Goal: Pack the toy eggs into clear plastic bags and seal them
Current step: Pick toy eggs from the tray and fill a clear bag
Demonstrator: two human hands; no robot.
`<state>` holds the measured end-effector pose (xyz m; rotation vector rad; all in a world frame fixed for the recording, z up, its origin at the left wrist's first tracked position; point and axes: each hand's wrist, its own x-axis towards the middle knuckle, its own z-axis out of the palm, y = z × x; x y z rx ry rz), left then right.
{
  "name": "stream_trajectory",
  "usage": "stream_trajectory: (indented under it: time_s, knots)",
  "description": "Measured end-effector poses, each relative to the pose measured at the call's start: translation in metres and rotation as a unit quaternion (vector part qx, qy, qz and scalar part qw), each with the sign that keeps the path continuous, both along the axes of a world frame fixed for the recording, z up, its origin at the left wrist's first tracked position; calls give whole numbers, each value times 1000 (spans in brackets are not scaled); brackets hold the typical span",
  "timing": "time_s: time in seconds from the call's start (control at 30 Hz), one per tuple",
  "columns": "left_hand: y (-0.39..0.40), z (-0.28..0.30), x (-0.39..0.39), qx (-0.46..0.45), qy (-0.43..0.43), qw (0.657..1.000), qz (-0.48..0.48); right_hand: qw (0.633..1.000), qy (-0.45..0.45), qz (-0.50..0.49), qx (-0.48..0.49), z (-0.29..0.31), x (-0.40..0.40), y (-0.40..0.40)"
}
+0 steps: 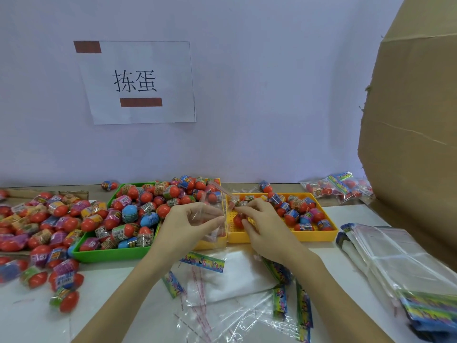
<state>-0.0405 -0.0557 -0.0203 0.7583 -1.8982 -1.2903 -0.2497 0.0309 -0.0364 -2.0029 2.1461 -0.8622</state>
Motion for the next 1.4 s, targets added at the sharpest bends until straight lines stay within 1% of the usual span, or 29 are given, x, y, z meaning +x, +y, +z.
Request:
stream_trajectory:
  time_s: [0.1,0.3,0.37,0.47,0.53,0.57,0.67,0.73,0.8,0.87,0.93,1.07,1.17,1.27,1.4]
  knots:
    - [1,0,-1,-8,-5,1000,0,1000,-19,-24,2,-2,-1,-1]
    - [2,0,-2,-2,-1,1000,-10,999,-48,-14,8,2,-1,0]
    - [2,0,-2,-1,-4,1000,-12,997,-75,-17,-3,4,-2,1]
    - [2,0,-2,-3,-11,1000,-11,987,-151,-42,-47,8,-3,3]
    - [3,1,-2,-4,-11,1000,-8,968,-227,-61,-92,15,-2,6]
    - [3,1,-2,-4,-11,1000,-7,952,-276,-62,-116,19,-1,8]
    - [6,3,-1,-12,-27,1000,3,888,-422,-38,-178,32,4,15]
    - [8,4,-2,-8,-27,1000,2,866,-455,-19,-206,40,9,20]
    - [12,4,-4,-6,-20,1000,0,865,-444,5,-234,46,16,24]
    - [16,5,-5,-9,-19,1000,-6,871,-424,36,-246,48,24,26]
    - [19,6,-7,-11,-17,1000,-17,886,-396,58,-234,47,29,26]
    - [24,8,-8,-10,-1,1000,-29,919,-323,67,-216,42,32,24]
    - [26,10,-9,-21,1,999,-26,932,-275,69,-226,41,35,23]
    - [28,12,-9,-27,1,1000,-6,949,-221,82,-210,39,33,23]
    - [30,15,-8,1,20,1000,-15,962,-151,101,-205,36,33,23]
